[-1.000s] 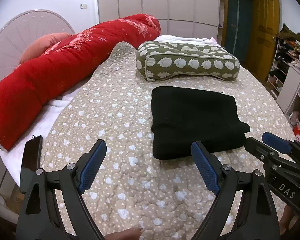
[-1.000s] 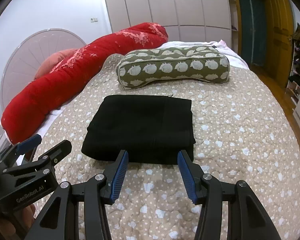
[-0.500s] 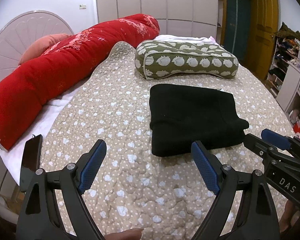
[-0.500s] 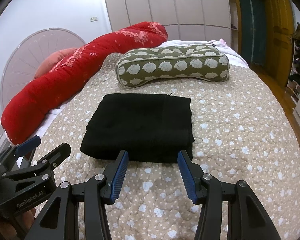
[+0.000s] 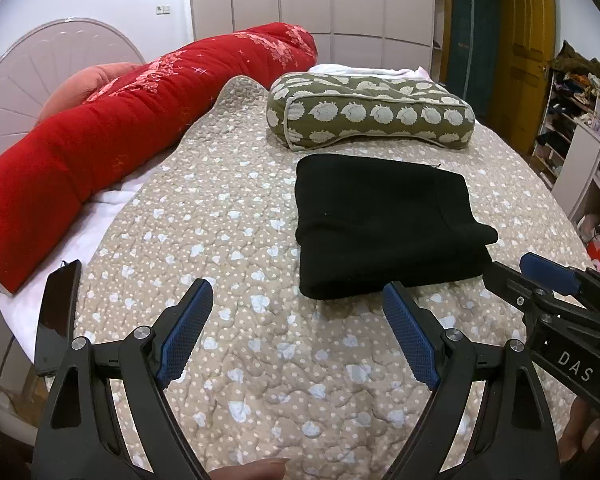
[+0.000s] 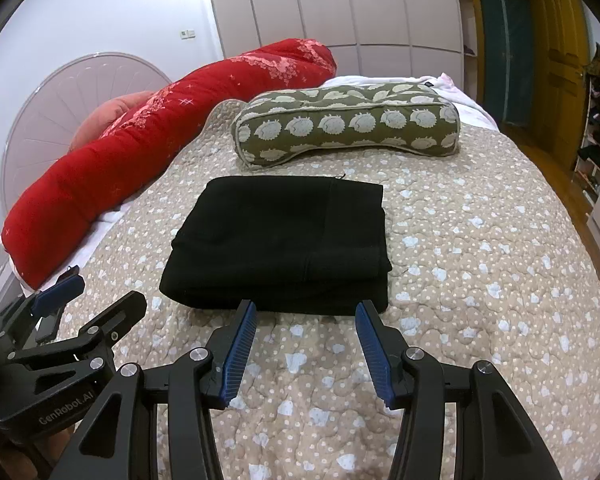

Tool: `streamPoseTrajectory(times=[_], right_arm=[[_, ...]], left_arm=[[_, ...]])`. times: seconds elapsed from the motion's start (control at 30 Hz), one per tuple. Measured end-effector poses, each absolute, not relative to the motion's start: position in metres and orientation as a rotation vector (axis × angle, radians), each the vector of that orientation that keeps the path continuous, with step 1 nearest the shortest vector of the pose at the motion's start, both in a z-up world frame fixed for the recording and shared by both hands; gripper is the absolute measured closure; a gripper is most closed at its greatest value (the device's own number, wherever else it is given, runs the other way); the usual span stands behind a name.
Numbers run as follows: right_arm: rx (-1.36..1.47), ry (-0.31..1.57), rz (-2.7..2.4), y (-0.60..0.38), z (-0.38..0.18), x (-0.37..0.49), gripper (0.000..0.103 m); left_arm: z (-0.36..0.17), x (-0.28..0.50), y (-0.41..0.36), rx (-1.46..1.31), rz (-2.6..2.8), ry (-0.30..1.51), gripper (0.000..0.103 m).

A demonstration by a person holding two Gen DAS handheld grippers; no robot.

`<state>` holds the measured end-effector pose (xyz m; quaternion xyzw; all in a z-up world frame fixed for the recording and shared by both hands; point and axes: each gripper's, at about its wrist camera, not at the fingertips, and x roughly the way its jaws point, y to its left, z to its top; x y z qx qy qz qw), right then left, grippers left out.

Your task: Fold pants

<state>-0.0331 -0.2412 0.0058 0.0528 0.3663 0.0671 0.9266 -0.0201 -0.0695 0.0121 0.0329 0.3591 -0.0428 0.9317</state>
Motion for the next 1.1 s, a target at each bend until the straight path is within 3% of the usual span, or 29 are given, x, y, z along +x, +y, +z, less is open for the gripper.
streamPoseTrajectory(times=[1.1], right_arm=[[0.115, 0.771, 0.124, -0.249, 0.000, -0.034, 0.053]], left_arm=[[0.004, -0.022, -0.080, 0.075, -0.120, 0.761, 0.015]])
